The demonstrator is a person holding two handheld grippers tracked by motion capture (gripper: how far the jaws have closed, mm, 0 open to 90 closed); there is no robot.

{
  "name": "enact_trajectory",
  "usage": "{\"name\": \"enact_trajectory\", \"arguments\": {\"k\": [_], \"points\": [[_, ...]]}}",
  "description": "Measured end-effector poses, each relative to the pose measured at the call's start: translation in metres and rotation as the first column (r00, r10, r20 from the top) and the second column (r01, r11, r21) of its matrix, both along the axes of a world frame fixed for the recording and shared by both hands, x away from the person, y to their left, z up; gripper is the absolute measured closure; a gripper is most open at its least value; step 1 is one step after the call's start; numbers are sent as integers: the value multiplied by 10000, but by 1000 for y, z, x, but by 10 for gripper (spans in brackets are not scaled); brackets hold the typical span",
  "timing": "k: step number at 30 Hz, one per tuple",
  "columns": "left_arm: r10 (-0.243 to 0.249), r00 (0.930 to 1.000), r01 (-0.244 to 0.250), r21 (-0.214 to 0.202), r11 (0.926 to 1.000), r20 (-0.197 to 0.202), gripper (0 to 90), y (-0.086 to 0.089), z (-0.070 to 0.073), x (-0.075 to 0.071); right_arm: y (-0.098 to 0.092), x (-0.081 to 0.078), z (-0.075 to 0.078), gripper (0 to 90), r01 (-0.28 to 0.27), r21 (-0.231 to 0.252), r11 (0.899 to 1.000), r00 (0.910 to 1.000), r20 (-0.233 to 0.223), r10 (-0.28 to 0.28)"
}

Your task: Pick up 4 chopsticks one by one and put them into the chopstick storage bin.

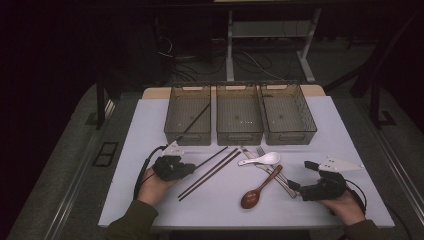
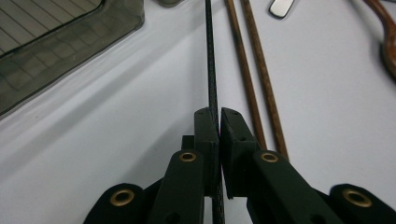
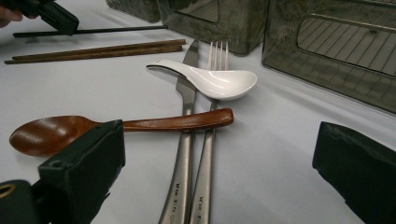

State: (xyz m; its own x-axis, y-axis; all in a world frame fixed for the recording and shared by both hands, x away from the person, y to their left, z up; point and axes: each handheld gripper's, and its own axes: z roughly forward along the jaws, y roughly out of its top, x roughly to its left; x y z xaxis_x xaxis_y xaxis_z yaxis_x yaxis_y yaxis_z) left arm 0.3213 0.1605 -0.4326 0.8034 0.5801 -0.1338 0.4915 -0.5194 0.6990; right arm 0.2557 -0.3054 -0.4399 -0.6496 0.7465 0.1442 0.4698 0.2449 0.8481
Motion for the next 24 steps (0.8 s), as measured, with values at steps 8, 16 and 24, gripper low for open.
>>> {"name": "enact_trajectory", "arguments": {"k": [8,16,24], "points": [[-139,9998,135,-324,9994,-124,847,1,10,-2,0,0,0,22,-19,-23,10000,10000,30,19],[-204,9998,201,-733,9971,-34,846,4,22,-5,0,0,0,22,-14,-42,10000,10000,-3,14],[-195,9996,216,-1076,9940,204,846,6,34,-5,0,1,0,21,-18,-55,10000,10000,-1,18]]}}
